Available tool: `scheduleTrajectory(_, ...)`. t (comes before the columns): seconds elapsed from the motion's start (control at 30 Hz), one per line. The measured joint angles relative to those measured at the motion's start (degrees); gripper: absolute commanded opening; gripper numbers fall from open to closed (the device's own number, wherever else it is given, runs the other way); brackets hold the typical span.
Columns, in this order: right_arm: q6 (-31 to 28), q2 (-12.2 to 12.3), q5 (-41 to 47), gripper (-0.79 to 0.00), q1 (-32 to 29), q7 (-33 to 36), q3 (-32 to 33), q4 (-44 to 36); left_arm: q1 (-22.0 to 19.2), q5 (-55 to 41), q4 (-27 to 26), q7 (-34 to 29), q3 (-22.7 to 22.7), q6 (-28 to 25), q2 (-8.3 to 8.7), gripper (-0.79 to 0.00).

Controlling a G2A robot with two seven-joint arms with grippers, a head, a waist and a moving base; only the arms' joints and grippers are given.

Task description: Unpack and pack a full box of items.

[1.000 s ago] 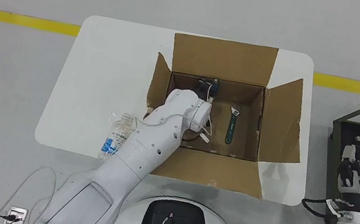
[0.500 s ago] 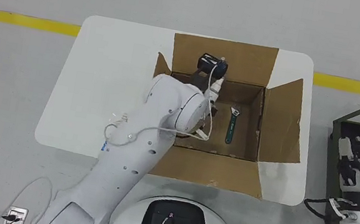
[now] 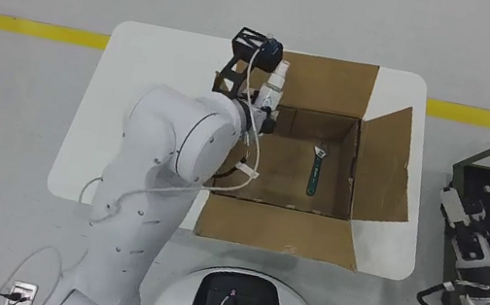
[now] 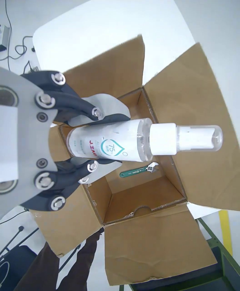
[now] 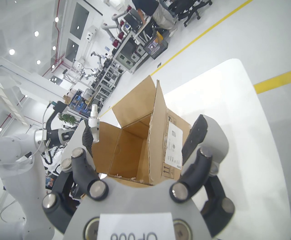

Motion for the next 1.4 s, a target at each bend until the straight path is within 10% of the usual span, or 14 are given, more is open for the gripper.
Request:
scheduleTrajectory(0.53, 2.0, 0.0, -9.0, -0.785, 1.8, -0.4, -8.2, 5.2, 5.0, 9.1, -10.4, 0.0, -9.5, -3.9, 2.84, -0.785)
scheduleTrajectory(1.4, 4.1, -0.3, -6.1, -0.785, 1.1, -6.8, -4.7, 7.1, 10.8, 9.5, -12.4, -0.1, -11.6, -9.7, 3.85, -0.785)
